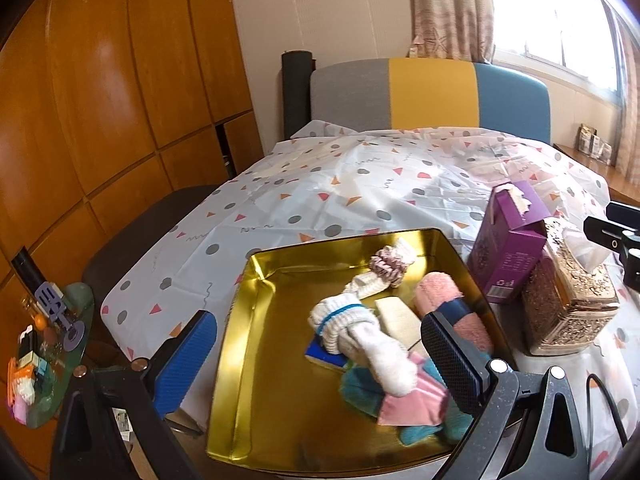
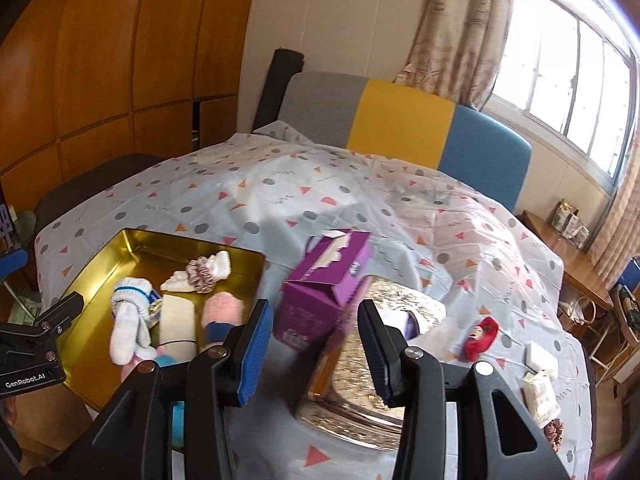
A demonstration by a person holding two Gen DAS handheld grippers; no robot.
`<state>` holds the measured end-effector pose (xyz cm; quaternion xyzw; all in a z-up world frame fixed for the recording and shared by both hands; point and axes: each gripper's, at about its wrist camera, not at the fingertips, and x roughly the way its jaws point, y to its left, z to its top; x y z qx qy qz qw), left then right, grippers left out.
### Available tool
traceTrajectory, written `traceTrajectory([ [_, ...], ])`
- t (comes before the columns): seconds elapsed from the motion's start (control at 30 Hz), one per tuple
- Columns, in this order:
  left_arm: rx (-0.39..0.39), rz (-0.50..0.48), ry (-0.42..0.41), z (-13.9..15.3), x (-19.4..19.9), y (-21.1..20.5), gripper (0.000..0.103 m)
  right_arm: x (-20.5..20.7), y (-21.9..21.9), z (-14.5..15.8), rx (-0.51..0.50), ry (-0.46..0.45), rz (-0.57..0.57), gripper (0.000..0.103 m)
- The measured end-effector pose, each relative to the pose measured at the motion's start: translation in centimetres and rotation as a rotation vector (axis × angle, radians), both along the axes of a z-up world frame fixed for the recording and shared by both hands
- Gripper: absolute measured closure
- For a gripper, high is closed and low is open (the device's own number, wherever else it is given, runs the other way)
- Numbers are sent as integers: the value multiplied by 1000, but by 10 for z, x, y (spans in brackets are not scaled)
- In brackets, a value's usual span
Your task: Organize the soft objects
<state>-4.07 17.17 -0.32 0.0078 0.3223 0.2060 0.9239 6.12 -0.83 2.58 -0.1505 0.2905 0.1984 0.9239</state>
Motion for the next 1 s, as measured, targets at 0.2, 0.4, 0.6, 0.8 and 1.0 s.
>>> traceTrajectory([
  [0.2, 5, -51, 4, 4, 9, -17, 0, 9, -28, -2, -5, -2, -43, 58],
  [0.4, 20, -130, 0, 10, 19, -42, 0, 24, -69, -12, -33, 19, -111, 56],
  [0.6, 39, -236, -11, 19, 29, -74, 0, 49, -142, -26, -32, 68, -260, 55],
  [0.8, 49, -332, -20, 27, 36, -103, 0, 73, -231, -54, -19, 112, -494, 55],
  [1.0, 53, -414, -14, 31, 42, -132, 0, 77, -308, -85, 94, 166, -710, 55],
])
